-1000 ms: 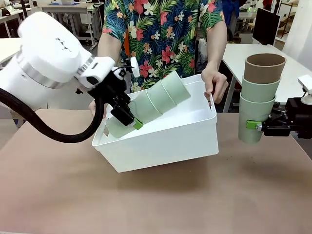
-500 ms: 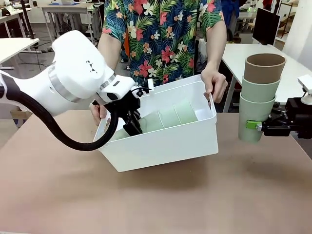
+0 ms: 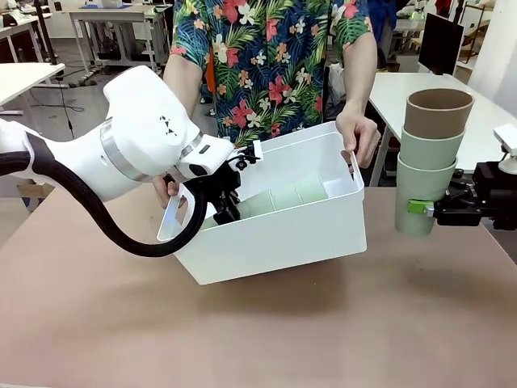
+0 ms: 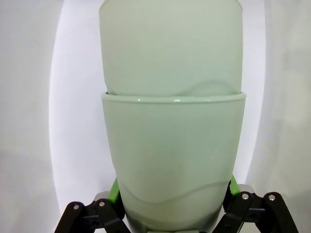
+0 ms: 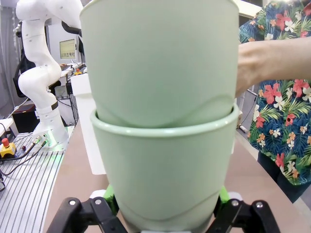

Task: Stack the cups and store them in the basket.
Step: Place the stack of Reusable plastic cups into the Pantry Basket.

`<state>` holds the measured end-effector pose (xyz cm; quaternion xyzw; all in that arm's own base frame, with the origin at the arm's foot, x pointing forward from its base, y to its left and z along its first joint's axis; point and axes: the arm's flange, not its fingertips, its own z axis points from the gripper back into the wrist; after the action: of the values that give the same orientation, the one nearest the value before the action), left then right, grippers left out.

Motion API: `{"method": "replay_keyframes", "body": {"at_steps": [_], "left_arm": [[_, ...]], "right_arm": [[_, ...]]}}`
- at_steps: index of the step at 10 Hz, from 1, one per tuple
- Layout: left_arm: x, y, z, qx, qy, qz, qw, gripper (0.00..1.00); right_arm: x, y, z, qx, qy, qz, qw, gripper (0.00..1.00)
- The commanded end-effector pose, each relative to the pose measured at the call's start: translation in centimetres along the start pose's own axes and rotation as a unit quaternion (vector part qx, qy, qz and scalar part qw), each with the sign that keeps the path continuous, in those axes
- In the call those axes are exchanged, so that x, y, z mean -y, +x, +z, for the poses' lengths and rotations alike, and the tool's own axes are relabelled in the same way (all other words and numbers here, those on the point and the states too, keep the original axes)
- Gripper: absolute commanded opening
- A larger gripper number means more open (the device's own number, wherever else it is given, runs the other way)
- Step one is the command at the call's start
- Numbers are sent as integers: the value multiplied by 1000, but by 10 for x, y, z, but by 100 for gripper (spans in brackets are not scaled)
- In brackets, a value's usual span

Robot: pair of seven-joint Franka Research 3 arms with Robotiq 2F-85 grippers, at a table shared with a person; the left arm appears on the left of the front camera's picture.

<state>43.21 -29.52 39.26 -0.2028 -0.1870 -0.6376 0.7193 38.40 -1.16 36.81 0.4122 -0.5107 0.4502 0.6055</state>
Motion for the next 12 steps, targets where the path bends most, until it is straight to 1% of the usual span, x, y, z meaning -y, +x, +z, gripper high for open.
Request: {"method": "replay_keyframes", "body": {"at_steps": [1, 3, 4, 7, 10, 12], "left_arm": [[-2, 8, -2, 7, 15, 2, 1000, 87], [-2, 8, -6, 12, 19, 1, 1000, 87], [-2, 9, -7, 15, 19, -4, 1000, 100], [-1, 9, 8, 28, 13, -6, 1000, 100], [3, 0, 54, 47, 3, -6, 999, 100], [8, -16, 106, 79, -6, -10, 997, 100]], "right_arm": [[0, 4, 0, 0, 0, 5, 1000, 85], [0, 4, 0, 0, 0, 5, 1000, 85], [0, 4, 0, 0, 0, 5, 1000, 85], [0, 4, 0, 0, 0, 5, 1000, 85], [0, 4, 0, 0, 0, 5, 1000, 85], [0, 4, 0, 0, 0, 5, 1000, 85]]}}
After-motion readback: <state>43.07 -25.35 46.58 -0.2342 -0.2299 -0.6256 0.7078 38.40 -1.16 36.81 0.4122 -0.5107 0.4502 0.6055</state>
